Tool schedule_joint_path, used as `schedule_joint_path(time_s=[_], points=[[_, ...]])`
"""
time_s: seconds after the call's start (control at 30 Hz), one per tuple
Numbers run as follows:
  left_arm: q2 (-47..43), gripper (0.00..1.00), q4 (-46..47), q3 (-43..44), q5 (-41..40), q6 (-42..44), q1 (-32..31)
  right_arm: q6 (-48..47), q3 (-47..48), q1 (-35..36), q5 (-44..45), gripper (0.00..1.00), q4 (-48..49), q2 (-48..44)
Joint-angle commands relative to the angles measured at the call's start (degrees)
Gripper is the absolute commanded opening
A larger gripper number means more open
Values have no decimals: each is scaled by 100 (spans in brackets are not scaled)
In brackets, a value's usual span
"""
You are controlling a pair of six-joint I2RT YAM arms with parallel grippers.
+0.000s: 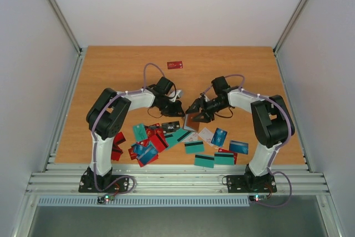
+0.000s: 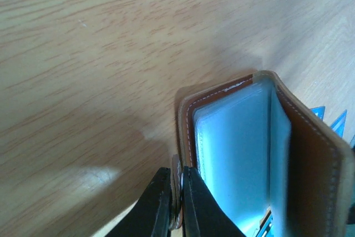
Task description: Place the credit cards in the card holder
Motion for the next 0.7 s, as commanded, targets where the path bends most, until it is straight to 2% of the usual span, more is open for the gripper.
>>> schedule_joint_path(time_s=[0.0, 0.17, 0.37, 0.67], points=[[3, 8, 249, 38, -48, -142, 6, 143, -229, 27, -207, 58, 296, -137], [-87, 8, 318, -53, 22, -240, 6, 360, -413, 214, -367, 59, 763, -55], [-219, 8, 998, -469, 239, -345, 6, 949, -480, 223, 345, 60, 1116, 191], [-490, 9, 1658, -1020, 398, -615, 8, 1055, -284, 222, 1388, 59, 607, 412]])
